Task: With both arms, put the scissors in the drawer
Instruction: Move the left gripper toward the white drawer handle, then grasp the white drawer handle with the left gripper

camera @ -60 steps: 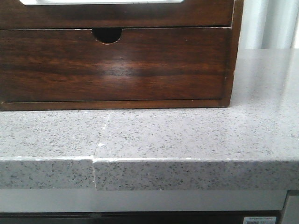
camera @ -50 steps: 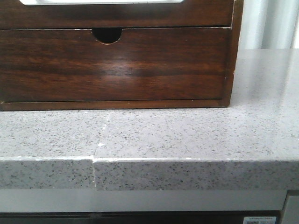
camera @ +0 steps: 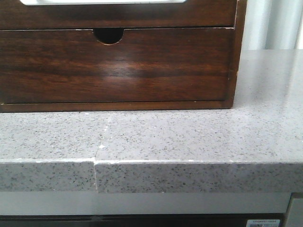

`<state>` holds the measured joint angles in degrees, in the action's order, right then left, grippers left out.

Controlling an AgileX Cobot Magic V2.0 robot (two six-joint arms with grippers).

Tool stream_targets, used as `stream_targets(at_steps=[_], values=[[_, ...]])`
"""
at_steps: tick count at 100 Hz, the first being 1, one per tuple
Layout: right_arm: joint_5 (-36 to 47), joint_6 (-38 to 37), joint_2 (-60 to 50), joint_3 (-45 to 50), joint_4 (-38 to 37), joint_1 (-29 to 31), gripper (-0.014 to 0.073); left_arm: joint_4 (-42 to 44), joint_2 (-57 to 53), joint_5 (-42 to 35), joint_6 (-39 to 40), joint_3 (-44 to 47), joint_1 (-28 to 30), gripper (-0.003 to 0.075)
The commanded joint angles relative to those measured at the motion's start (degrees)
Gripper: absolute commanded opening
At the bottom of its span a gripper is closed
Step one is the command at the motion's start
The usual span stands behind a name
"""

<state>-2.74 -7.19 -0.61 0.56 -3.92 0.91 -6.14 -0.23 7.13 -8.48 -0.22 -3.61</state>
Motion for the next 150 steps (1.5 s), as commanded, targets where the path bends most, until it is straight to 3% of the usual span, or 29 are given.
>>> stream_targets(at_steps=[1, 27, 49, 88, 112, 150], values=[[4.9, 0.2, -1.1, 0.9, 0.0, 0.3, -0.0069, -0.2, -1.8, -4.7, 0.6, 1.9, 0.1, -0.0020], [5.3, 0.2, -1.1, 0.9, -0.6, 0.3, -0.0069, -1.1, -1.8, -8.2, 0.6, 1.9, 0.1, -0.0020], [2.7, 0.2, -1.0, -4.1, -0.6, 0.3, -0.0069, -8.3, -1.8, -10.7, 0.6, -2.6, 0.1, -0.0020], [-17.1, 0.2, 13.9, -25.7, -8.8, 0.3, -0.0069, -8.4, 8.3, 7.2, 0.6, -24.9, 0.1, -0.0020], [-17.6, 0.2, 21.6, -34.2, -8.9, 0.3, -0.0069, -8.3, 16.5, 8.6, 0.6, -31.2, 0.1, -0.0020], [-17.0, 0.2, 21.9, -34.3, -8.9, 0.3, -0.0069, -8.5, 17.4, 8.6, 0.6, -31.1, 0.1, -0.0020]])
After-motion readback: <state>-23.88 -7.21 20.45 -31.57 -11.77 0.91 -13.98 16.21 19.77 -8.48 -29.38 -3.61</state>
